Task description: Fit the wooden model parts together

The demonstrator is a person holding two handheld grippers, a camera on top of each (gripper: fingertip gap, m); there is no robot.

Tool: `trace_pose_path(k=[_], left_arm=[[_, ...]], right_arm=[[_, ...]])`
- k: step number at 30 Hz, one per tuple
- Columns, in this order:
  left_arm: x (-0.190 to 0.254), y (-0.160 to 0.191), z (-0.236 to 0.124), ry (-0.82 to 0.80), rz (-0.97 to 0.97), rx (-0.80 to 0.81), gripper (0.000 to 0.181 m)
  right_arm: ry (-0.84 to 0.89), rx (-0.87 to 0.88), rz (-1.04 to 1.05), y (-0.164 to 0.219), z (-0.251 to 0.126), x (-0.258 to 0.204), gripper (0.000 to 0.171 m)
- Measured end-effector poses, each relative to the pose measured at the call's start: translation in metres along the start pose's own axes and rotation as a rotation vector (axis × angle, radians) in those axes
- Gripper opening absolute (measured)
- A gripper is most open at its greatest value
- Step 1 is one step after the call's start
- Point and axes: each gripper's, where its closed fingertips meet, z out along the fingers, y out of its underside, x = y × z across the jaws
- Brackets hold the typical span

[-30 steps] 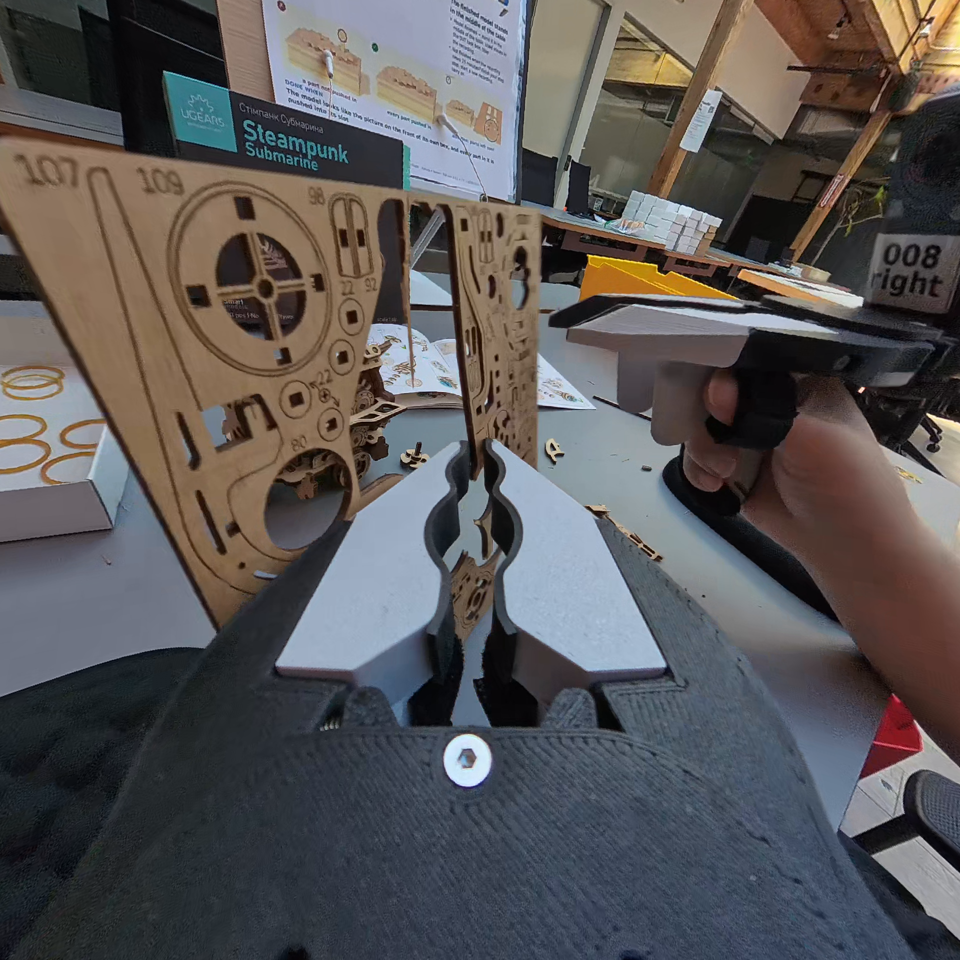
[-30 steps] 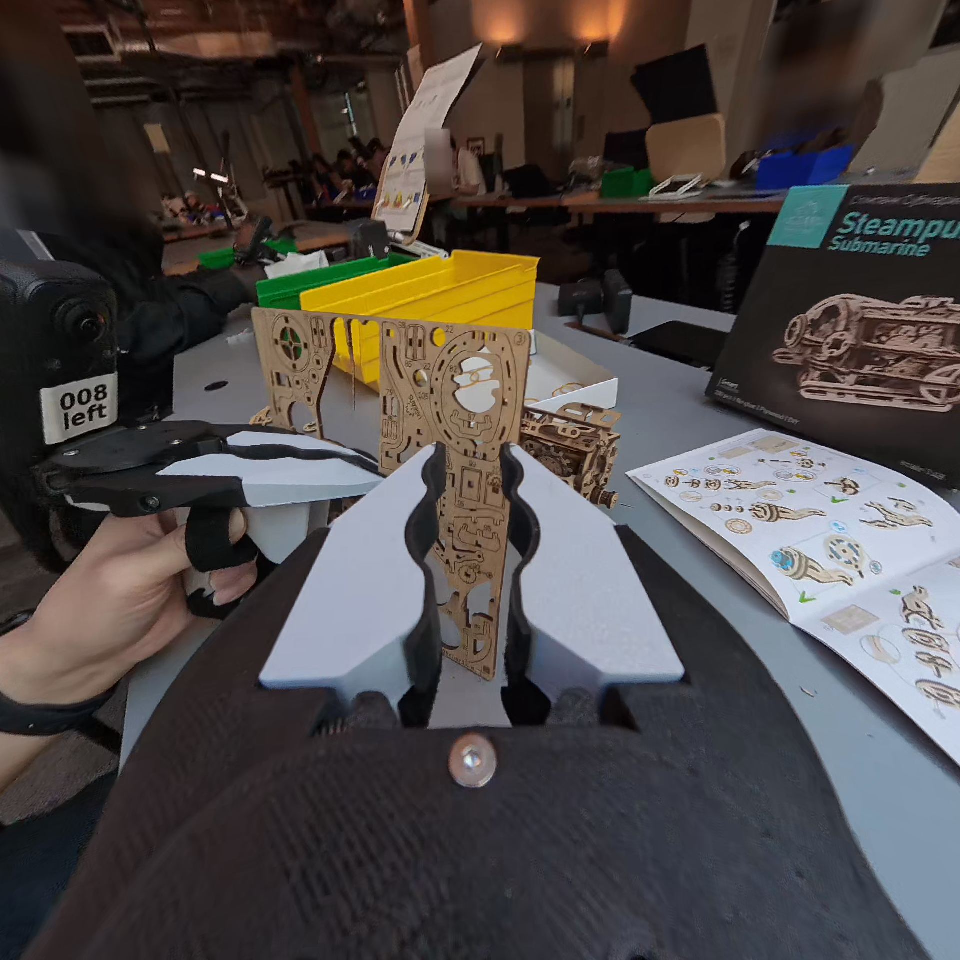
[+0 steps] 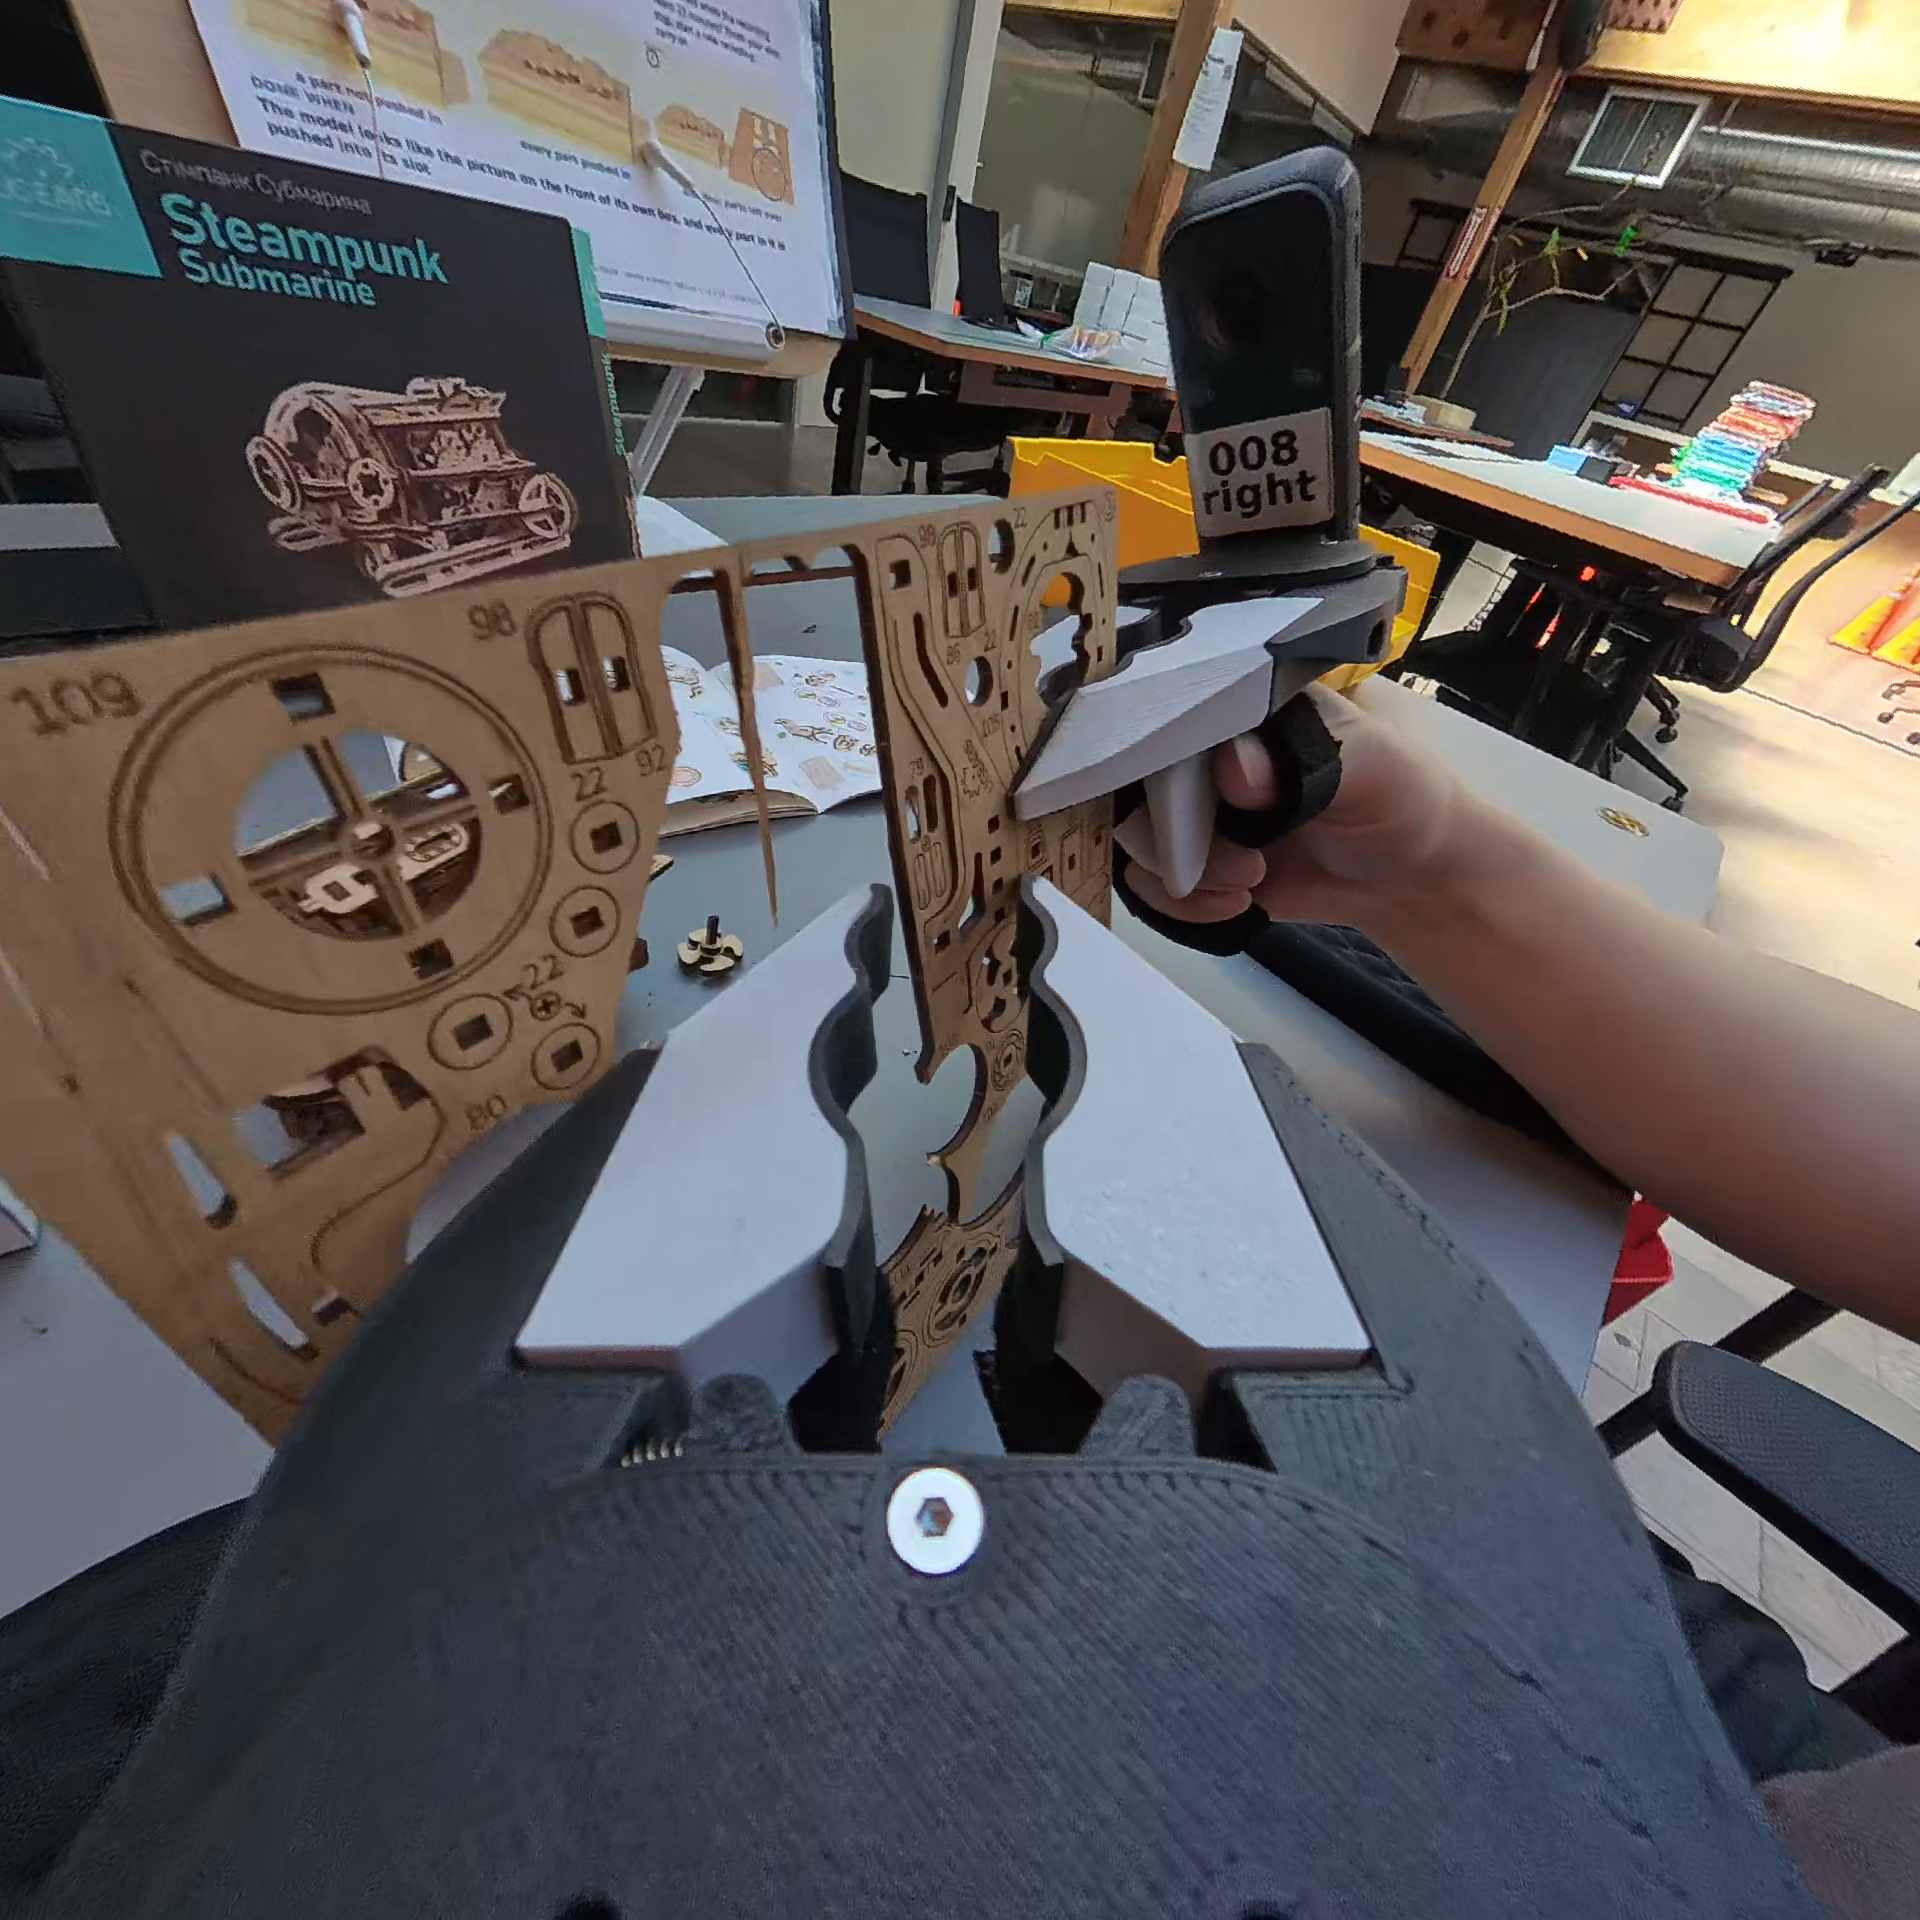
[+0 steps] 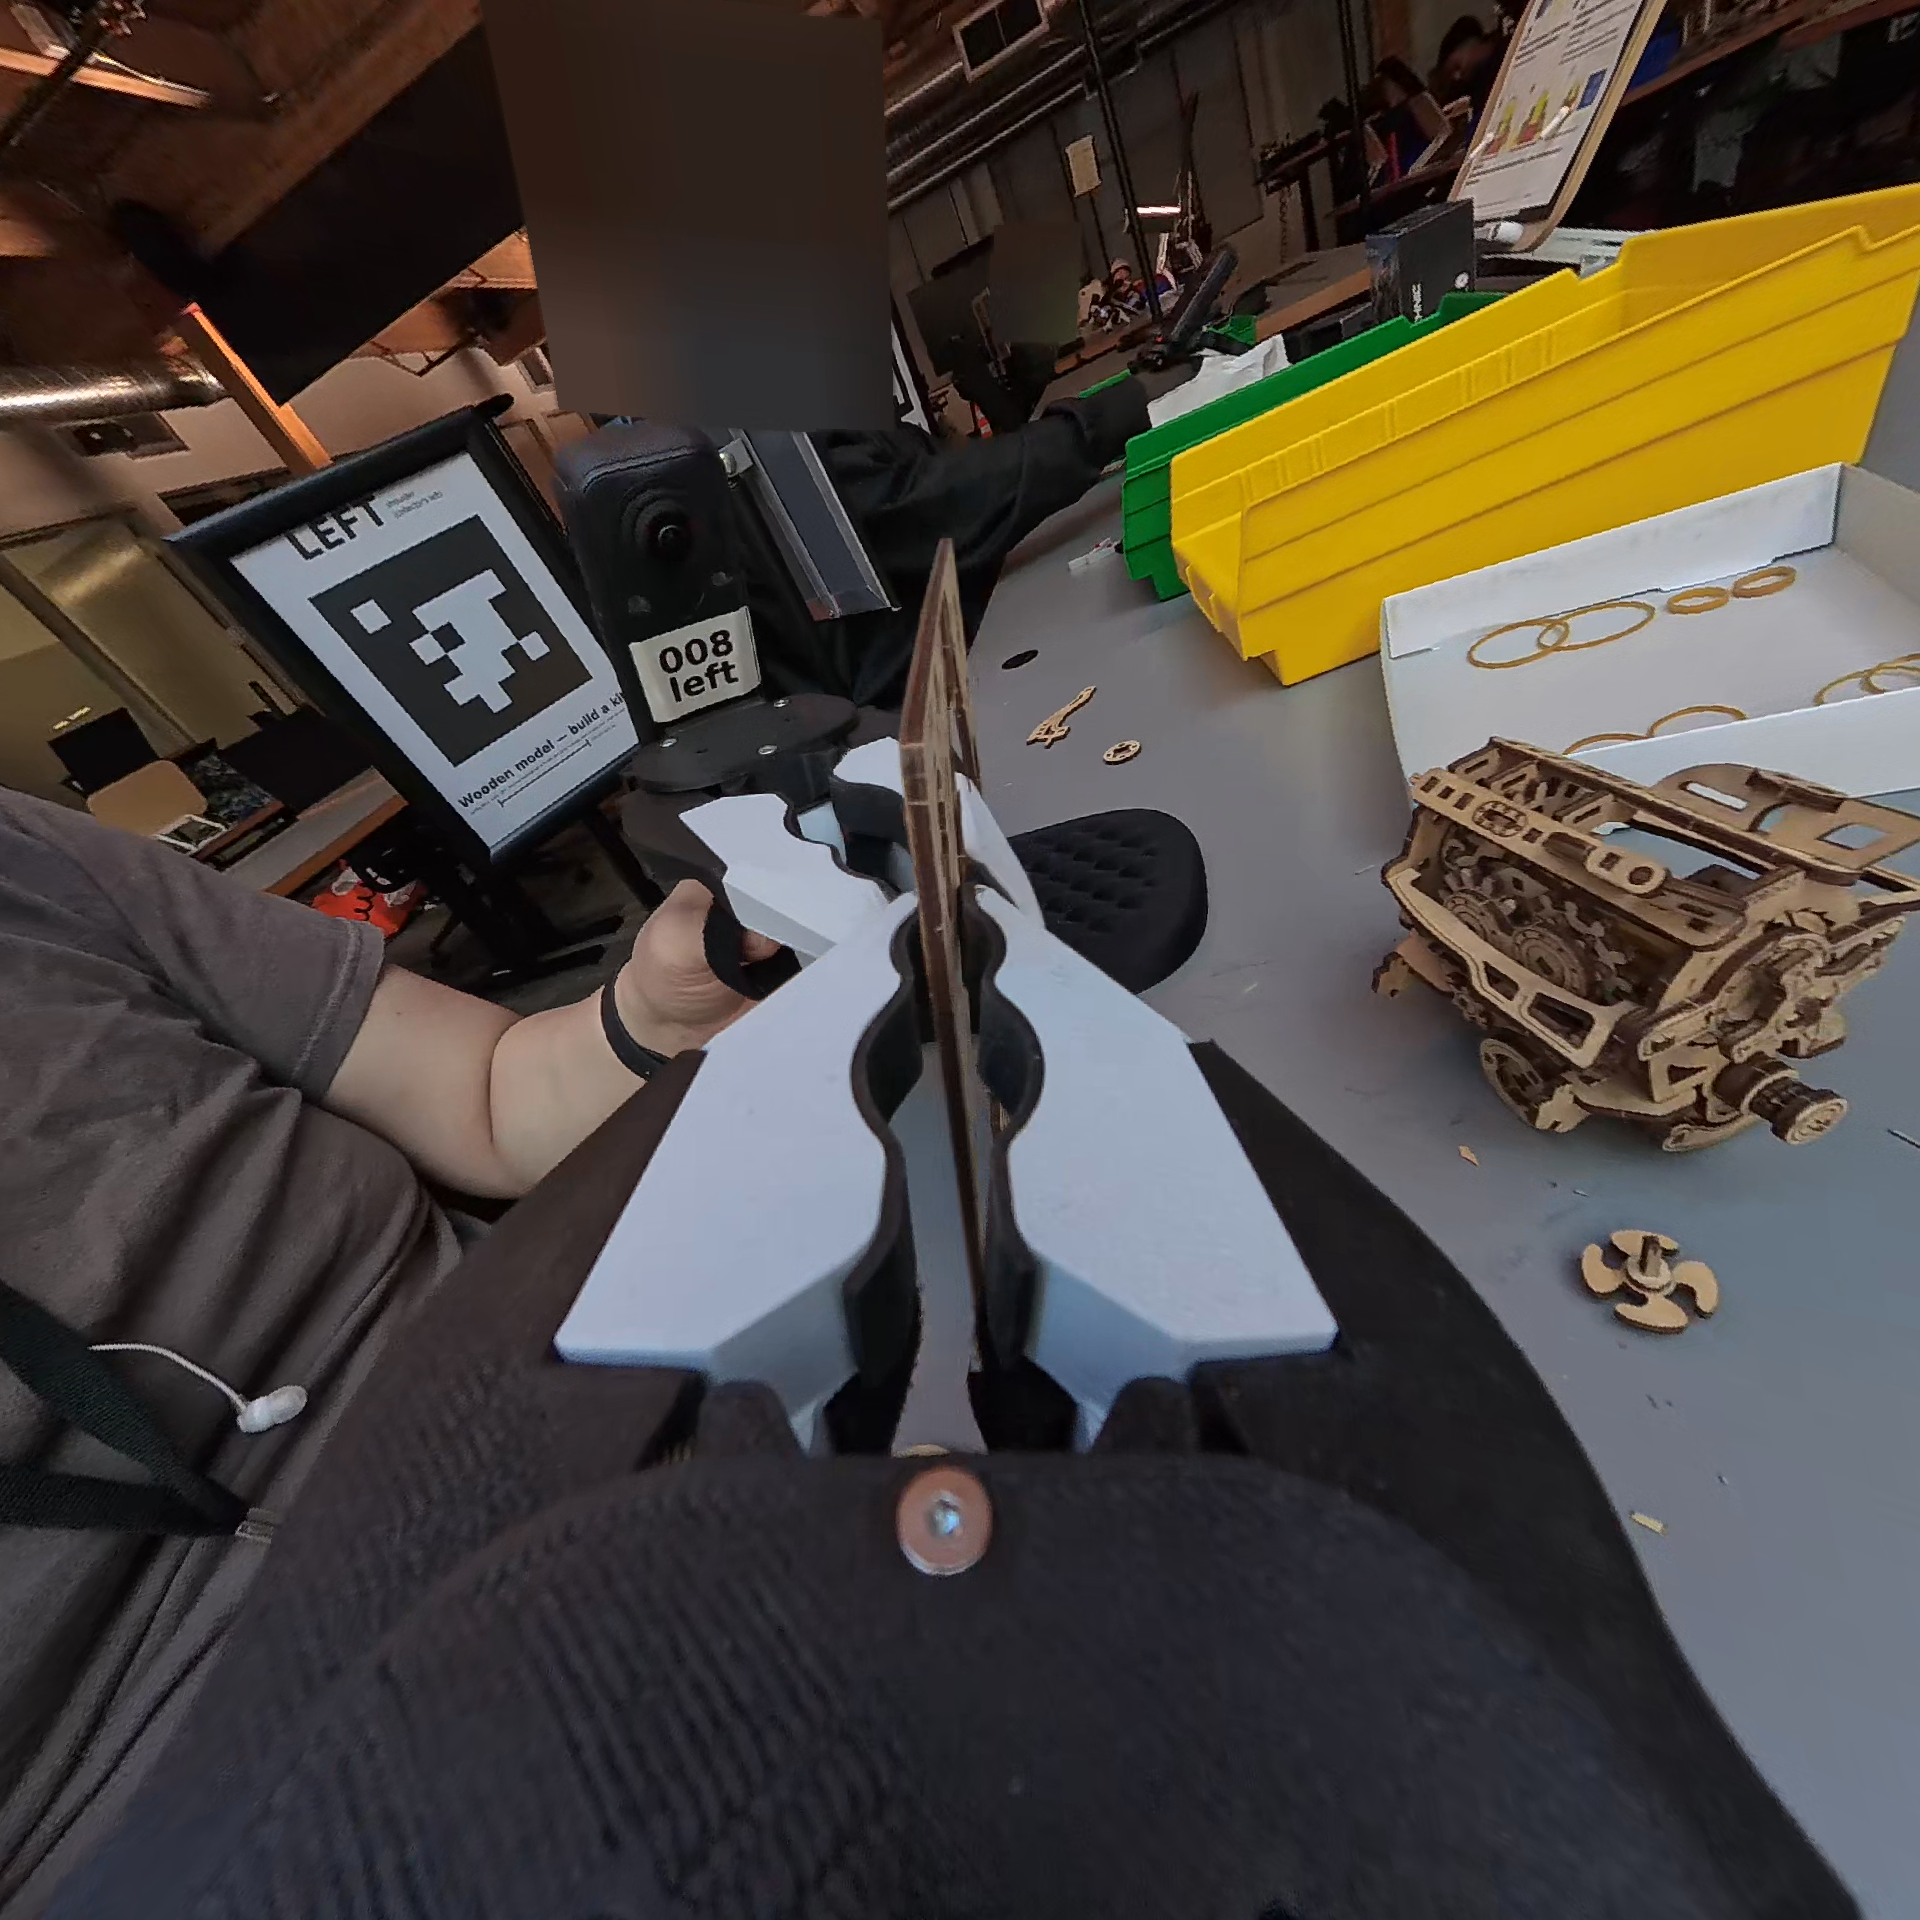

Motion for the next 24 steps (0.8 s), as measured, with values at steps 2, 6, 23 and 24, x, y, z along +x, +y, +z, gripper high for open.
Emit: trace_pose_path(k=[2, 6, 23, 24], left_arm=[[0.000, 0.002, 0.003, 0.007, 0.005, -0.014, 0.016], [-0.004, 0.002, 0.004, -0.015, 0.002, 0.000, 0.014], [-0.006, -0.001, 0.005, -0.003, -0.032, 0.028, 0.017], [-0.004, 0.000, 0.005, 0.008, -0.034, 0.027, 0.016]], right_arm=[[-0.010, -0.017, 0.015, 0.002, -0.003, 0.004, 0.001], [-0.023, -0.080, 0.018, 0.012, -0.006, 0.007, 0.011], [0.039, -0.089, -0.056, 0.019, -0.010, 0.010, 0.001], [0.039, -0.093, -0.070, 0.019, -0.010, 0.009, 0.001]])
